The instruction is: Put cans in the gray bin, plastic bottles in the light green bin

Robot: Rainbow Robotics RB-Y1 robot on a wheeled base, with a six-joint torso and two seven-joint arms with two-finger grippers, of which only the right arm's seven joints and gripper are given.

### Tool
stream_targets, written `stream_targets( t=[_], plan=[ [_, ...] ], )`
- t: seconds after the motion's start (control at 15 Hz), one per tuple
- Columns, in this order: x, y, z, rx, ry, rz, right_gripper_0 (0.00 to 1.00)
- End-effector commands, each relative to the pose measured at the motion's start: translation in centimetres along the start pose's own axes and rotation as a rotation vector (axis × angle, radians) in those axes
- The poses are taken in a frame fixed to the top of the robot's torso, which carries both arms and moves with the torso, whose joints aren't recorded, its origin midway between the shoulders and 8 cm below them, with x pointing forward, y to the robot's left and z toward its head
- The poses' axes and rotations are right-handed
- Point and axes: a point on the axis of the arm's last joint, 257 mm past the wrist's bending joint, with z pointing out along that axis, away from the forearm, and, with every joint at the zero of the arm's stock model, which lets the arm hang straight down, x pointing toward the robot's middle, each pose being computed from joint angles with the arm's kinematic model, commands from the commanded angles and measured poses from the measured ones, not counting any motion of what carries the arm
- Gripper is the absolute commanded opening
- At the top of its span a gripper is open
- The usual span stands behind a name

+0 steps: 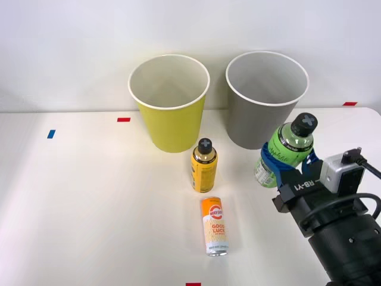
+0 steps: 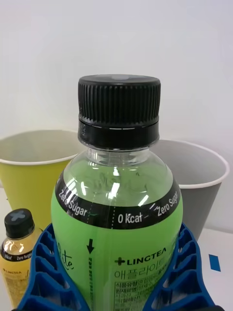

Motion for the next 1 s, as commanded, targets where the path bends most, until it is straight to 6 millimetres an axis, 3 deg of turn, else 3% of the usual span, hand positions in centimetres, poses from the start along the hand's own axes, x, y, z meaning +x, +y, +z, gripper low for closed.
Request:
stream_targets(
  t=[0.07, 0.4, 0.6, 0.8, 1.0],
  plan=[
    [-2.4, 1.3, 2.6, -0.052, -0.012, 0.088, 0.0],
    [-5.9, 4.8, 6.7, -0.176, -0.009, 0.123, 0.0],
    [-6.6, 7.1, 10.2, -0.242, -0.063, 0.14, 0.0],
    [-8.1, 8.0, 12.9, -0.27, -0.129, 0.148, 0.0],
    [-11.3, 8.4, 13.9, -0.301, -0.182, 0.196, 0.0]
  ],
)
